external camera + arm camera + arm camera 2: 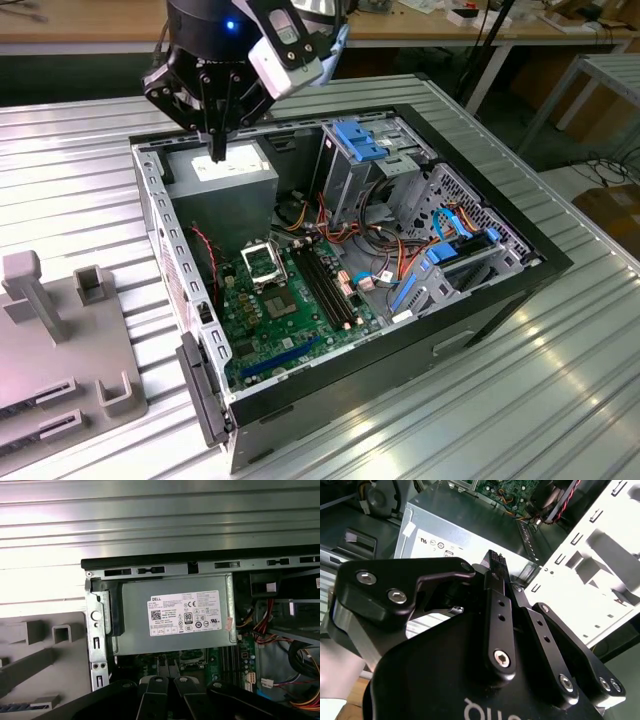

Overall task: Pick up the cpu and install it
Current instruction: 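Reach for the cpu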

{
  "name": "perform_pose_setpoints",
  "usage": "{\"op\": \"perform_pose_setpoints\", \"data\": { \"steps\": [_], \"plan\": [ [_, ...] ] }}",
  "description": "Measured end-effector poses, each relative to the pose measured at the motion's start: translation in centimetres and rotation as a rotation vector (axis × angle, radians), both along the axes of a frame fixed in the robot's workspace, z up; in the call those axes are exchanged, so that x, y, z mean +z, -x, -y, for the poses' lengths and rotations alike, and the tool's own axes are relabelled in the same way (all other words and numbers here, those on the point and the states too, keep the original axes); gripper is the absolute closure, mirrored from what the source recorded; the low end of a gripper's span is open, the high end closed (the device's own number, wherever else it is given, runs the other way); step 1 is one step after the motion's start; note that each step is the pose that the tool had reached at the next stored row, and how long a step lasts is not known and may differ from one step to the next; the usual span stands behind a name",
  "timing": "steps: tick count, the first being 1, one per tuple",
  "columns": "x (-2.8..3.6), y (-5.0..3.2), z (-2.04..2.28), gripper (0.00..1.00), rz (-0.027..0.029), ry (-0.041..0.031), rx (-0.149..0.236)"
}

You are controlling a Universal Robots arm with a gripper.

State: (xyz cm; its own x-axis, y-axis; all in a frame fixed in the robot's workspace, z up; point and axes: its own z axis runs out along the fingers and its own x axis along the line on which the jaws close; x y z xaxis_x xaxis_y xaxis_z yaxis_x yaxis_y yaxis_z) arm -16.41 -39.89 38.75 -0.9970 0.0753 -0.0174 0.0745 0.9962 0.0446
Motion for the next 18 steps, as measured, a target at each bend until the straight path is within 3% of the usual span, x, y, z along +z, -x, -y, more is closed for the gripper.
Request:
{"op": "perform_pose_setpoints", "data": {
  "steps": [18],
  "plan": [
    [-0.1, 0.86, 0.0, 0.89, -0.0012, -0.0001, 0.0]
  ]
}}
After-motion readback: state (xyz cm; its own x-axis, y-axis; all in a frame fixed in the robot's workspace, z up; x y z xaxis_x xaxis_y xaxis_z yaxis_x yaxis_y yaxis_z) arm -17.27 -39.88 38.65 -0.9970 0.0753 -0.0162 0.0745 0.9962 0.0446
